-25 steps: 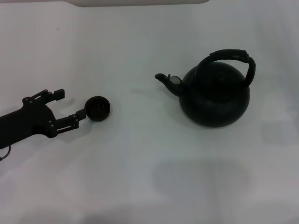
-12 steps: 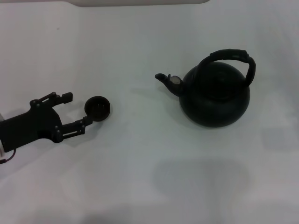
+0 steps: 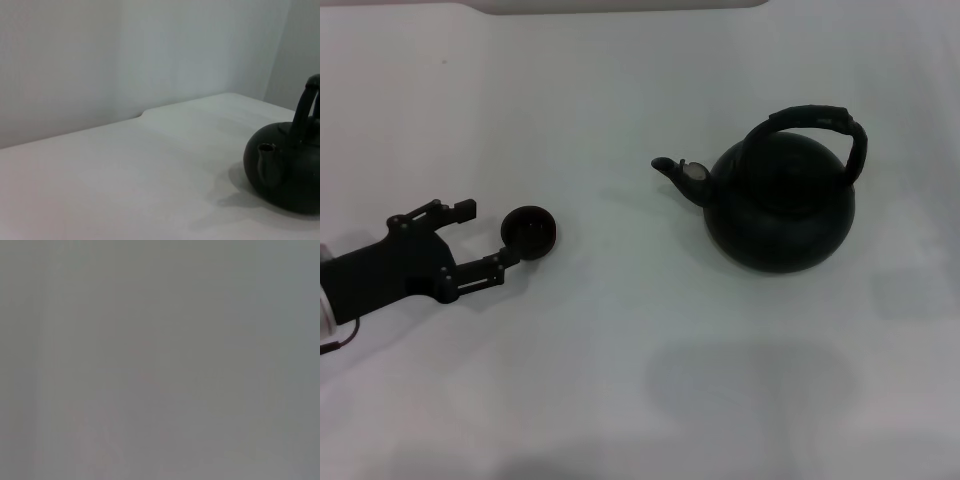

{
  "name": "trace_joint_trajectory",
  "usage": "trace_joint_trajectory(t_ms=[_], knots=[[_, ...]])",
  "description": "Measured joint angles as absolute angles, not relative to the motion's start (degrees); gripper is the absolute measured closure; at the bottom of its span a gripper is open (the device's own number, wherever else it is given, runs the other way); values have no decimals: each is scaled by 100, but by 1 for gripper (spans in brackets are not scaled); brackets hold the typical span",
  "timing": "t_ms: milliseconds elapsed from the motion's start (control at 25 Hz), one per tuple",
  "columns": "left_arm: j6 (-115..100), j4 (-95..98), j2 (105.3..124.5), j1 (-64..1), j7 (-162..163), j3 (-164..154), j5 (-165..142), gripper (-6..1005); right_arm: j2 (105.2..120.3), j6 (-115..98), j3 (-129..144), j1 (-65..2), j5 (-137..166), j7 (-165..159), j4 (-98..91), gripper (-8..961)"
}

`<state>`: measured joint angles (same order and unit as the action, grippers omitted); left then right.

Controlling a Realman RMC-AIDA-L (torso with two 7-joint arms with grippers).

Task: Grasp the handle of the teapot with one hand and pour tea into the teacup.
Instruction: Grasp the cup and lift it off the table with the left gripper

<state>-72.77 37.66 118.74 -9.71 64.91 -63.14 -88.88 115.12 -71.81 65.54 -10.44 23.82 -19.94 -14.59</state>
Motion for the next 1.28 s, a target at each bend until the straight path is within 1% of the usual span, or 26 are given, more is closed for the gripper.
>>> trace_joint_trajectory(t_ms=[600, 880, 1280], knots=[[-7045, 3404, 11899, -1143, 6390, -6344, -8815, 127, 11475, -7171, 6596, -1048, 2382, -1998, -1480, 203], [-6994, 3058, 11893, -1353, 6389, -6354, -8821, 128, 11478, -7276, 6587, -1038, 2381, -2004, -1480, 203], [-6890, 3054, 11877, -1341, 6423, -6356, -8866, 127, 11478, -7444, 6580, -998, 2382, -2021, -1492, 203]])
